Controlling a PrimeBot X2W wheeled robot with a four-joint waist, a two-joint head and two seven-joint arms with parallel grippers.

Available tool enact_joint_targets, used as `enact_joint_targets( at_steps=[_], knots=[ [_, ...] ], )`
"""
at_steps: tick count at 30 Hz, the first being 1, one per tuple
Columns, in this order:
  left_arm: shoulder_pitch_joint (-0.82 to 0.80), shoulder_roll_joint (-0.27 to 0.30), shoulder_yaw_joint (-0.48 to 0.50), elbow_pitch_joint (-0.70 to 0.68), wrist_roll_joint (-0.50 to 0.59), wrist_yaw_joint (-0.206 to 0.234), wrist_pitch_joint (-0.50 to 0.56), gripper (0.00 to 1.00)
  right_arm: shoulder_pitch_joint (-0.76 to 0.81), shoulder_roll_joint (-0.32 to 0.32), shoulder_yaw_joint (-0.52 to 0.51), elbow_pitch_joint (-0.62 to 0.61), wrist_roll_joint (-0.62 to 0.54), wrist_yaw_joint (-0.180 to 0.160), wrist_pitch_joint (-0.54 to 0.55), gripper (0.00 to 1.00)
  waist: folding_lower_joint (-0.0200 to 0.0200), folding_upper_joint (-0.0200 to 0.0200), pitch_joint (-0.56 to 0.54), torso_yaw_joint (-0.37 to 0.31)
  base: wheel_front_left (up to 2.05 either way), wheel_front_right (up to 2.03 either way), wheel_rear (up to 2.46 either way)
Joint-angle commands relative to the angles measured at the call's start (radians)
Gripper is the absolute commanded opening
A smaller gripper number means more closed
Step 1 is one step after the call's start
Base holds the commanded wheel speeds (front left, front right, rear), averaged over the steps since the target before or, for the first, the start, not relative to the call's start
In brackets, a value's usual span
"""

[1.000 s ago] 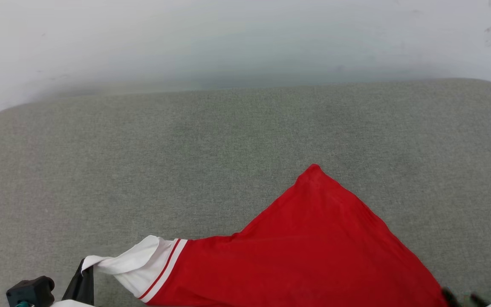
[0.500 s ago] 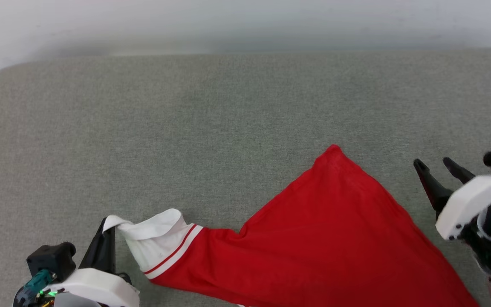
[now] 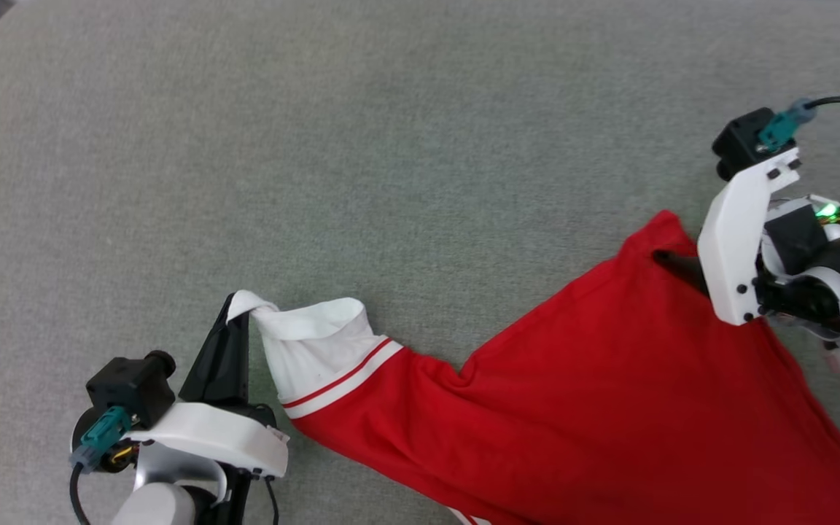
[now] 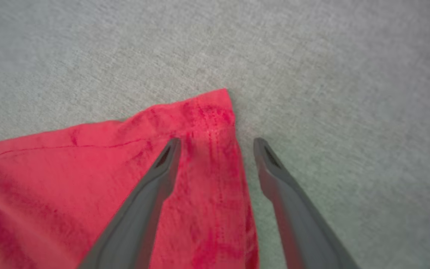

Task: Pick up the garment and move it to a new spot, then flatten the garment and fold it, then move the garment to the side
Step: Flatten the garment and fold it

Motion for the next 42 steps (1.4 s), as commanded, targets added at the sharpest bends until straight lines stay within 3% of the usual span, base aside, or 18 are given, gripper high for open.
enact_joint_targets(
  at_steps=[1, 6, 8, 9, 18, 28, 33, 34, 42],
  knots=[
    [-0.013, -0.003, 0.000, 0.004, 0.004, -0.006, -0.006, 0.00, -0.008, -0.006, 0.011, 0.012, 0.010, -0.001, 0.005, 1.00, -0.0002, 0.0000, 0.027, 0.024, 0.00, 0.00, 0.00],
    [-0.034, -0.018, -0.010, 0.030, -0.003, -0.014, -0.019, 0.00, 0.025, -0.005, 0.097, 0.122, 0.053, -0.001, 0.083, 1.00, -0.0002, 0.0000, 0.042, 0.040, 0.00, 0.00, 0.00],
    [-0.038, -0.020, -0.010, 0.038, -0.006, -0.014, -0.024, 0.00, 0.042, -0.004, 0.121, 0.157, 0.066, -0.001, 0.106, 0.24, -0.0002, 0.0000, 0.039, 0.041, 0.00, 0.00, 0.00],
    [-0.038, -0.021, -0.011, 0.043, -0.008, -0.015, -0.025, 0.00, 0.048, -0.006, 0.130, 0.169, 0.068, -0.001, 0.111, 0.00, -0.0002, 0.0000, 0.036, 0.041, 0.00, 0.00, 0.00],
    [-0.049, 0.019, -0.005, 0.063, 0.006, -0.008, -0.003, 0.00, -0.021, 0.018, 0.099, 0.195, 0.077, -0.001, -0.062, 0.00, -0.0002, 0.0000, -0.052, 0.015, 0.00, 0.00, 0.00],
    [-0.233, 0.086, 0.053, 0.102, -0.030, -0.039, 0.076, 0.00, -0.089, 0.080, 0.012, 0.273, 0.001, -0.001, -0.335, 0.00, -0.0002, 0.0000, -0.202, -0.094, 0.00, 0.00, 0.00],
    [-0.402, 0.084, 0.061, 0.222, -0.049, -0.069, 0.104, 0.00, -0.140, 0.127, -0.034, 0.340, -0.043, -0.001, -0.454, 0.00, -0.0002, 0.0000, -0.244, -0.147, 0.00, 0.00, 0.00],
    [-0.506, 0.070, 0.066, 0.312, -0.054, -0.071, 0.107, 0.00, -0.186, 0.152, -0.052, 0.380, -0.060, -0.001, -0.505, 0.00, -0.0002, 0.0000, -0.255, -0.171, 0.00, 0.00, 0.00],
    [-0.813, 0.032, 0.064, 0.554, -0.043, -0.102, 0.058, 0.00, -0.366, 0.177, -0.137, 0.480, -0.100, -0.001, -0.656, 0.00, -0.0002, 0.0000, -0.221, -0.192, 0.00, 0.00, 0.00]
  ],
)
